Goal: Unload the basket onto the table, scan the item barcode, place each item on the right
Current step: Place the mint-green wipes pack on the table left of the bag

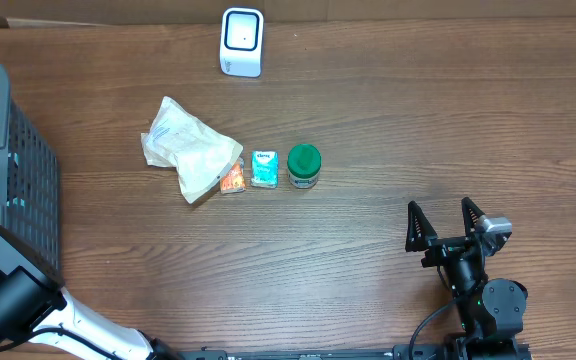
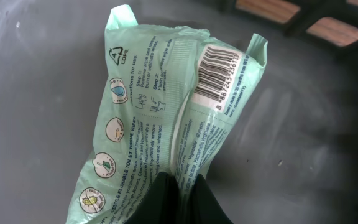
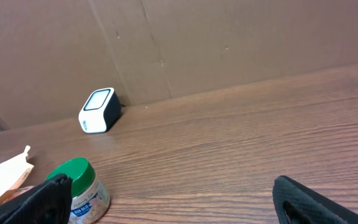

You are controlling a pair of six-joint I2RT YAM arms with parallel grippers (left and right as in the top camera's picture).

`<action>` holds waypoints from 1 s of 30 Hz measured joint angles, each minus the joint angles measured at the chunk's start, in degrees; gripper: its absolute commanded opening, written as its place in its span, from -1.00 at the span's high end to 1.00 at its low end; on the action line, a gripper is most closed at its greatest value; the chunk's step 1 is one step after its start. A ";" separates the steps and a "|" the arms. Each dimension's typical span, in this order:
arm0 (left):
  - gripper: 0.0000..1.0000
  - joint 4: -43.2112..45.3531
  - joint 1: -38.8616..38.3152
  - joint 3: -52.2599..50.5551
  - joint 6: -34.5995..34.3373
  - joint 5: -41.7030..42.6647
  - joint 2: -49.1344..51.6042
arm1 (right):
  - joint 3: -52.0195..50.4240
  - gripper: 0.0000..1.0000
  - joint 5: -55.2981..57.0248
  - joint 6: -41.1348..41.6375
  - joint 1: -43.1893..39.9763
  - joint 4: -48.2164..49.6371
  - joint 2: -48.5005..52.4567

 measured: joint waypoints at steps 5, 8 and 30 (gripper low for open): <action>0.92 -4.24 0.02 0.59 -6.25 -2.84 -1.70 | 0.00 -1.00 -0.02 -0.02 -0.02 0.00 0.00; 0.92 -6.14 0.02 1.40 -10.69 -3.74 -6.29 | 0.00 -1.00 0.00 0.00 -0.02 0.00 0.00; 0.92 -22.84 -41.86 -8.74 -28.09 -3.45 -40.00 | 0.00 -1.00 -0.02 0.00 -0.02 -0.02 0.00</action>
